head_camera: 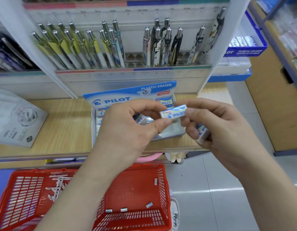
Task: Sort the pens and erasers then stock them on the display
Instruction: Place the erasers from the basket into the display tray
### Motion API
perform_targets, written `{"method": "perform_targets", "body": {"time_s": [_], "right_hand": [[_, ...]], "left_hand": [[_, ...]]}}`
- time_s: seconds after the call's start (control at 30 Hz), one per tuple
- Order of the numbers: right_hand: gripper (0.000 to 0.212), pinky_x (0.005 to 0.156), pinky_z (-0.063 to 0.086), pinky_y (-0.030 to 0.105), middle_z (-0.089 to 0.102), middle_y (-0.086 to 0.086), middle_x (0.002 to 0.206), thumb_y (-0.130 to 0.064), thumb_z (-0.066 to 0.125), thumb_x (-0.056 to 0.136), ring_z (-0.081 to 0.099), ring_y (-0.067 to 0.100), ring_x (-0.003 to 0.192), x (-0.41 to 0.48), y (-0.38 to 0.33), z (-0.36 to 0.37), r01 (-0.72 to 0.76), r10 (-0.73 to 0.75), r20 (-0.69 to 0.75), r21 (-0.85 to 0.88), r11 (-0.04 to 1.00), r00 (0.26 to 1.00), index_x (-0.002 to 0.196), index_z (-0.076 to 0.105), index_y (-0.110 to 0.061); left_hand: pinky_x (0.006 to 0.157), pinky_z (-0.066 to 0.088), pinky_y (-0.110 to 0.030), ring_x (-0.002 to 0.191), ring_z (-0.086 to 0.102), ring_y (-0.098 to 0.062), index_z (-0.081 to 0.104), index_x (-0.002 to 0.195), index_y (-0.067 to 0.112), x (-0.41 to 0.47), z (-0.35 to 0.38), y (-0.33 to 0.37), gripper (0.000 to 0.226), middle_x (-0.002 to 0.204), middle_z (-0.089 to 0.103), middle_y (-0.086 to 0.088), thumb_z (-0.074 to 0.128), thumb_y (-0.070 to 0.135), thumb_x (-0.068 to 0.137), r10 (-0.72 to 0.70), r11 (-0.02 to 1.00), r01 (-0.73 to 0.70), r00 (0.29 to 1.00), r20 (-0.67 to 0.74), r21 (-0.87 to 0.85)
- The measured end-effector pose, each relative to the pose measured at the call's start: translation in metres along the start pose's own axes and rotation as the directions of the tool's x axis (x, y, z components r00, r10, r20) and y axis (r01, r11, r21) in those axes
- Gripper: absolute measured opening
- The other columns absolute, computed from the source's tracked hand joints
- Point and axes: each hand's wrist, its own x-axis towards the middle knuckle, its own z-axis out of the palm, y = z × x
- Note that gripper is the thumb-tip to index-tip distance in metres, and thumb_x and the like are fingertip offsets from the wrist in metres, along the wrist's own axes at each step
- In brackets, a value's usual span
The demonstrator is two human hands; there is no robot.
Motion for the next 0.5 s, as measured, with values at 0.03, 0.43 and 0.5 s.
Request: {"method": "perform_targets", "body": {"time_s": [0.03,0.43,0.5], "right_hand": [[0.018,0.041,0.023,0.02,0.056,0.003,0.063,-0.009,0.058,0.087,0.039,0.013,0.051,0.002,0.001,-0.002,0.0,0.0,-0.042,0.002,1.0,0.999,0.091,0.074,-0.015],[0.038,0.065,0.055,0.025,0.066,0.012,0.094,0.024,0.048,0.079,0.066,0.019,0.089,0.017,0.032,-0.015,0.019,-0.003,-0.072,0.211,0.977,0.997,0.09,0.062,-0.009],[0.035,0.065,0.055,0.023,0.069,0.014,0.095,0.022,0.053,0.081,0.068,0.021,0.09,0.019,0.033,-0.016,0.017,0.005,-0.076,0.275,0.961,0.997,0.1,0.061,-0.006]], "left_hand": [[0.067,0.045,-0.009,0.063,0.061,0.003,0.07,0.077,0.034,0.001,0.0,-0.002,0.018,0.072,0.069,0.014,0.08,0.021,0.069,-0.017,0.999,0.018,1.0,-0.025,0.035],[0.078,0.04,-0.017,0.083,0.058,-0.005,0.076,0.093,0.024,0.007,0.023,-0.024,0.021,0.089,0.064,0.011,0.077,0.03,0.073,0.08,0.865,-0.058,0.997,-0.021,0.499],[0.081,0.044,-0.025,0.085,0.061,-0.01,0.075,0.094,0.024,0.008,0.023,-0.023,0.022,0.091,0.065,0.008,0.077,0.031,0.073,0.084,0.845,-0.063,0.996,-0.015,0.531]]}}
